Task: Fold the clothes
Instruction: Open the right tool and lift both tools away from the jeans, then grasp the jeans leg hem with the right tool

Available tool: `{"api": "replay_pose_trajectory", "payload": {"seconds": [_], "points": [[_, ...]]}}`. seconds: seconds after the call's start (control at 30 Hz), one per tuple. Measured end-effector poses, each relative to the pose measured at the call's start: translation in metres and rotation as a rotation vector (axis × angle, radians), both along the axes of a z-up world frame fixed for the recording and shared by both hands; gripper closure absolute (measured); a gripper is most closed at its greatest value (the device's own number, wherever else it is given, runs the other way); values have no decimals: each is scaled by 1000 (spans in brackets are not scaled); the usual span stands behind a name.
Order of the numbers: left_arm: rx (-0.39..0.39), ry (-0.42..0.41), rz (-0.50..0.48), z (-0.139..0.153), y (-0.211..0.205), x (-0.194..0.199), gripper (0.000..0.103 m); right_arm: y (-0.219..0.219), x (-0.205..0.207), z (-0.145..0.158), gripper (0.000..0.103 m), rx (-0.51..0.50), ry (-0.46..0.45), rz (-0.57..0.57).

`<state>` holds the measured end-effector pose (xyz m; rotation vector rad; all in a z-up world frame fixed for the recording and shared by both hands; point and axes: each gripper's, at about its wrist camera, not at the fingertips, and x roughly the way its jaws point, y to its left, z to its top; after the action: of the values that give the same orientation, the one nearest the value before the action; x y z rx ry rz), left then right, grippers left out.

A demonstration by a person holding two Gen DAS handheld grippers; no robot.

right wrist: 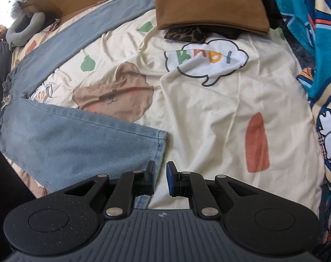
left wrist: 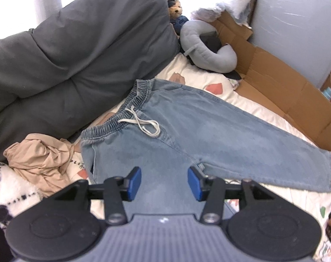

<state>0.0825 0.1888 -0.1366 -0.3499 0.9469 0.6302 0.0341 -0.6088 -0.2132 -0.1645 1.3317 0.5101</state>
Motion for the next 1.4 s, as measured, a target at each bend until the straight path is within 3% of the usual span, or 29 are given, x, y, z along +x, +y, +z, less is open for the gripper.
{"api": "replay_pose_trajectory", "payload": {"seconds": [0.1, 0.53, 0.6, 0.93, 1.17, 1.2, 1.23, 1.4], "points": [[-7, 12, -3, 2, -1, -14, 50, -4, -2, 6, 72, 4, -5, 4], [-90, 98, 50, -22, 1, -76, 43, -21, -6, 15, 69, 42, -2, -24], [-104, 117, 49, -30, 0, -83, 41, -21, -9, 11, 65, 50, 10, -25], [-184, 174, 75, -75, -10, -94, 38, -30, -18, -20, 65, 83, 99, -73], [-197, 204, 71, -98, -15, -89, 36, -28, -22, -41, 65, 94, 144, -90], [-199, 208, 71, -102, -14, -88, 35, -29, -22, -45, 65, 134, 143, -263], [-201, 211, 71, -106, -14, -88, 32, -28, -22, -49, 65, 150, 146, -325], [-225, 251, 92, -130, -13, -90, 32, -22, -24, -66, 65, 149, 180, -314]]}}
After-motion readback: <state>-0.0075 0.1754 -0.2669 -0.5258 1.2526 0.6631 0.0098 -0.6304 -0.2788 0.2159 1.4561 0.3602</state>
